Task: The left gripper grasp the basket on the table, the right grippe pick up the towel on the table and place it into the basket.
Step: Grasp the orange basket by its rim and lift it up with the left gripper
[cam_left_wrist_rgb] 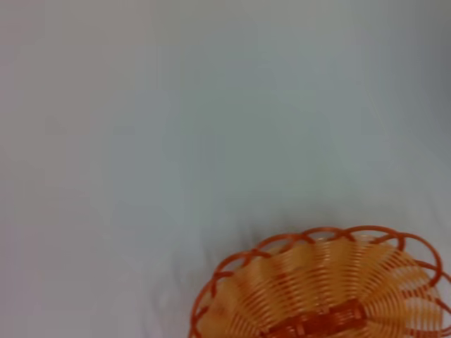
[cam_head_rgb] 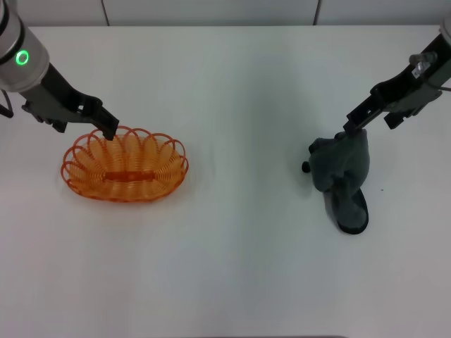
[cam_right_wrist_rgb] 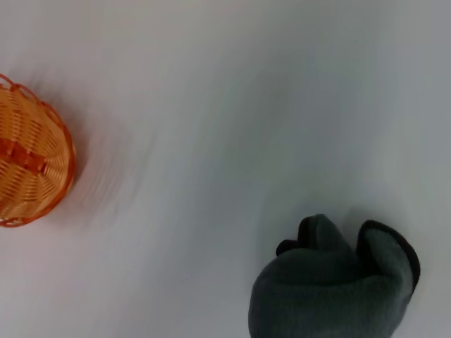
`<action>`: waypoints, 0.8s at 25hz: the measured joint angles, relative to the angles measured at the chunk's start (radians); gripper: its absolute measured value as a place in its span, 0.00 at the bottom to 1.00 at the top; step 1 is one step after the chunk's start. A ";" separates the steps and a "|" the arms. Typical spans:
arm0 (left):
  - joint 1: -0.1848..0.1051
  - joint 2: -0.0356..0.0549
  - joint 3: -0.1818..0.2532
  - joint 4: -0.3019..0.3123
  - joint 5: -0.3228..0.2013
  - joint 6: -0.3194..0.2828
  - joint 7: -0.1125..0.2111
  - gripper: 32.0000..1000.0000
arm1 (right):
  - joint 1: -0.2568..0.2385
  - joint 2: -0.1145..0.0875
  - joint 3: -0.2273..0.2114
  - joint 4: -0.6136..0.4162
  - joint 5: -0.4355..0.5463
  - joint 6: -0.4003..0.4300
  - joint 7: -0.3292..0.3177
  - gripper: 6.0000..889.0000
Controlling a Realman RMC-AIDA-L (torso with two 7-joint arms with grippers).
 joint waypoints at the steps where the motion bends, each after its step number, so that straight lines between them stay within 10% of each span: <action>1: -0.001 0.0005 0.000 -0.017 0.009 0.016 0.000 0.87 | 0.000 0.000 0.000 0.000 0.000 0.000 0.000 0.98; 20: -0.006 0.0129 -0.014 -0.295 0.106 0.256 0.055 0.87 | -0.007 0.008 0.002 0.009 0.001 -0.029 -0.016 0.98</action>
